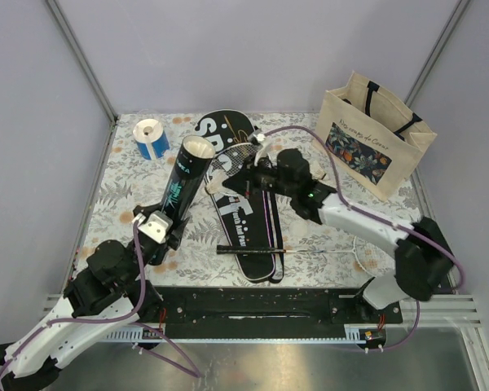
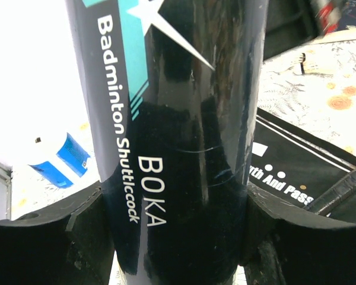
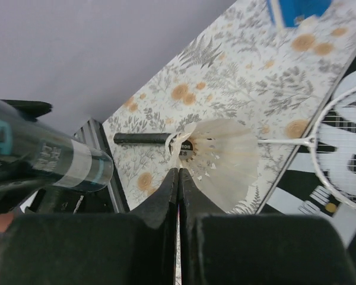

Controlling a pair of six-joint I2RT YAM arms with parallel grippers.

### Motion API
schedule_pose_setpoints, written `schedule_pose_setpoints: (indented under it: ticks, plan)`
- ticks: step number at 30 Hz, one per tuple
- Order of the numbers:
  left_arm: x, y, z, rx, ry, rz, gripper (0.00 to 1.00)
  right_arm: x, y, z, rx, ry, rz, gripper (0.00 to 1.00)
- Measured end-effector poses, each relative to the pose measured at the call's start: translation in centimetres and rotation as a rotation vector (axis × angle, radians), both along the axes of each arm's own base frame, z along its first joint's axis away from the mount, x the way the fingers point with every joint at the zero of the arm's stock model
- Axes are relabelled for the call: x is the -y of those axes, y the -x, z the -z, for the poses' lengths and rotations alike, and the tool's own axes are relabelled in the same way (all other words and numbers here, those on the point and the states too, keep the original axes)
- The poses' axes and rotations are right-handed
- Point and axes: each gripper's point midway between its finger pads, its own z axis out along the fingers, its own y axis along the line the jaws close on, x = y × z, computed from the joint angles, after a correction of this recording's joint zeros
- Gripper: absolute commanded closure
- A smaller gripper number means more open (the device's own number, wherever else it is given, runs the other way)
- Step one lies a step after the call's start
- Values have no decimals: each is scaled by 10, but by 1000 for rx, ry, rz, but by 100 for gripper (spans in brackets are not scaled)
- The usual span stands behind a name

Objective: Pack up the badminton gear

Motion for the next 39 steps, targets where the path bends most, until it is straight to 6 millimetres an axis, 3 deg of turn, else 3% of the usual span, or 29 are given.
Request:
schedule_pose_setpoints:
  ticks: [7, 12, 15, 20, 26, 39]
  plan:
    - [17, 4, 8, -21, -41, 87, 100, 87, 18, -77, 155, -108, 279, 100]
    - [35, 9, 25, -70, -103, 178, 100, 156, 43, -125, 270, -183, 456, 100]
    - [46, 14, 34, -97, -139, 244, 100, 187, 59, -152, 355, -209, 514, 100]
    - [58, 18, 53, -147, -214, 317, 100, 220, 82, -177, 445, -175, 544, 100]
    - [65, 27, 67, -174, -273, 393, 100, 229, 99, -167, 457, -103, 497, 100]
    - [75, 31, 88, -215, -368, 477, 100, 215, 132, -146, 412, -78, 304, 100]
